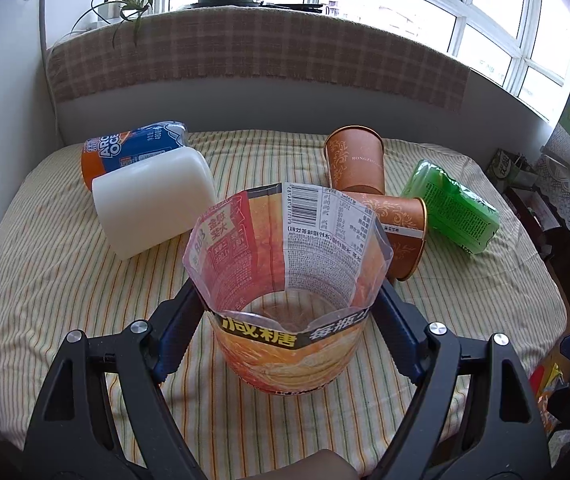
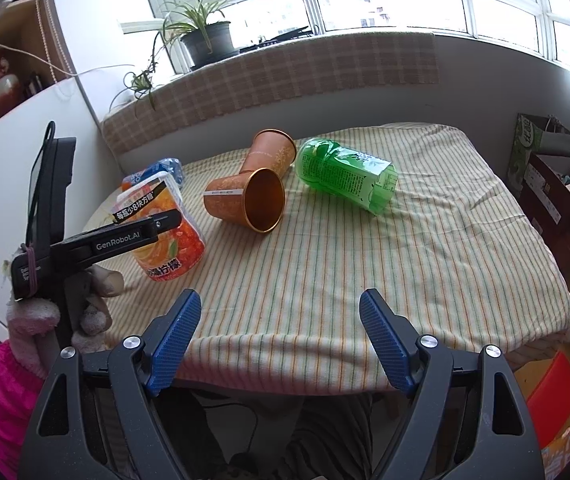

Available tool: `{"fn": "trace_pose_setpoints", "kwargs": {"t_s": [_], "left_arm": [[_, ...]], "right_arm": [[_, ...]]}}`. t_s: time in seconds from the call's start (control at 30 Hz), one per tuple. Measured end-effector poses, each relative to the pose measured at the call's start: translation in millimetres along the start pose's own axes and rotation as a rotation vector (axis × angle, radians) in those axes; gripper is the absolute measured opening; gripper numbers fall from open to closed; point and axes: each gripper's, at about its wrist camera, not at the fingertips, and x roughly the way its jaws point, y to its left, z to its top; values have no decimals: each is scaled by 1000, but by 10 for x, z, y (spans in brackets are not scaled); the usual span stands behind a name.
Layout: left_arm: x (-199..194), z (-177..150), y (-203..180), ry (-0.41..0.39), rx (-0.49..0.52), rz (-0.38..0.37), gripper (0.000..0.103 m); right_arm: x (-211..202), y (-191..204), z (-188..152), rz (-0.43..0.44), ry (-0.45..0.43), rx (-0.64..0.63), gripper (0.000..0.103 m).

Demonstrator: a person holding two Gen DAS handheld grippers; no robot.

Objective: Flip cup upright

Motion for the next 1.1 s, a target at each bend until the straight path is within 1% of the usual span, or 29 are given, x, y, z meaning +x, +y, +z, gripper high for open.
{"fn": "trace_pose_setpoints", "kwargs": {"t_s": [0.5,0.63,0.9,1.1], "left_arm": [[-21,-73,-34,28,19,-56,84],[-2,-91,-33,63,12,-100,85],[-28,-165,2,105,-11,-142,87],[-120,-256,78,109,-17,-141,90]], "right_arm": [[5,23,1,2,4,-2,82],[17,38,-2,4,4,-5,82],[24,64,5,3,4,-11,82],[30,98,9,6,0,-22,82]]}}
